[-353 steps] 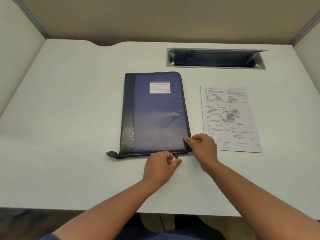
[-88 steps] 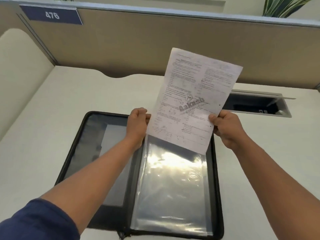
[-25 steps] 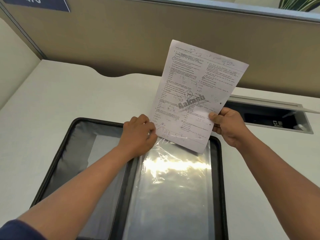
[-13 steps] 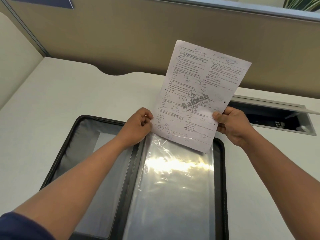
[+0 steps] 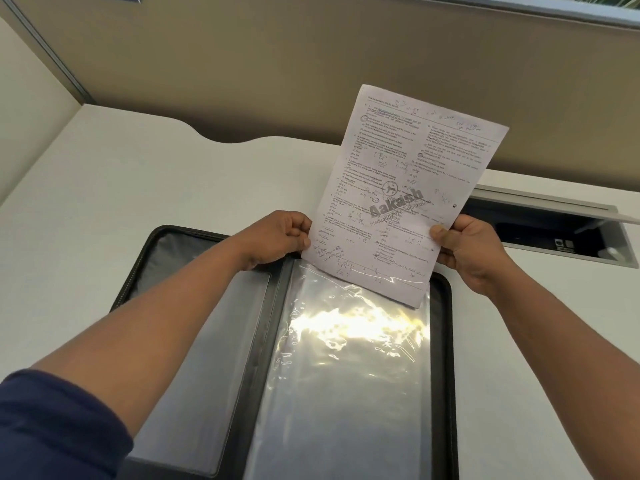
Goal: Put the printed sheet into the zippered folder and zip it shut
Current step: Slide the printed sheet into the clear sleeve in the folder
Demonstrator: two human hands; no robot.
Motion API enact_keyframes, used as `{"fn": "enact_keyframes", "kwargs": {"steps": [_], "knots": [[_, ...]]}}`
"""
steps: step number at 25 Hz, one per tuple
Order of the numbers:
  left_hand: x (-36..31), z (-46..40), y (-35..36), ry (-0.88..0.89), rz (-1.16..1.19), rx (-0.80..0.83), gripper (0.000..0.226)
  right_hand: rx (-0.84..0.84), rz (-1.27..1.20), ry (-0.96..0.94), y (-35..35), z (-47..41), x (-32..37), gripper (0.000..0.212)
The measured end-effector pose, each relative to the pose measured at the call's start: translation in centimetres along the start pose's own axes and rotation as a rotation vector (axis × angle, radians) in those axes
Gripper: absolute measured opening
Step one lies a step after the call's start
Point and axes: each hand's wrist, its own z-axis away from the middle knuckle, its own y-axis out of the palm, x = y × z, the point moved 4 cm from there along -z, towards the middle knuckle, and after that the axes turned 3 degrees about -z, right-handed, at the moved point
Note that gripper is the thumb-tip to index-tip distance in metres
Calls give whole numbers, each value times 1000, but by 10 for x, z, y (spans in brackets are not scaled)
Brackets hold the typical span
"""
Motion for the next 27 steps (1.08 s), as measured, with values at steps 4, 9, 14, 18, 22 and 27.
{"fn": "enact_keyframes", "kwargs": {"steps": [4,9,14,18,22,27], "knots": [[1,-5,1,-30,24,-55,19,-26,47,-52,1,2,1,19],[2,-8,1,-60,68,-30,24,-37,70,-88,2,4,4,21],[4,-12,1,-75,45,6,26,-41,74,-80,1,5,2,20],[2,-11,0,-83,-2,22,21,-44,88,-78,3,6,3,19],[0,-7,-2,-81,-50,71,20,-46,132,-77,6,8,5,19],[-2,-6,1,-78,-20,52,30,-41,152,-81,10,10,10,22]]}}
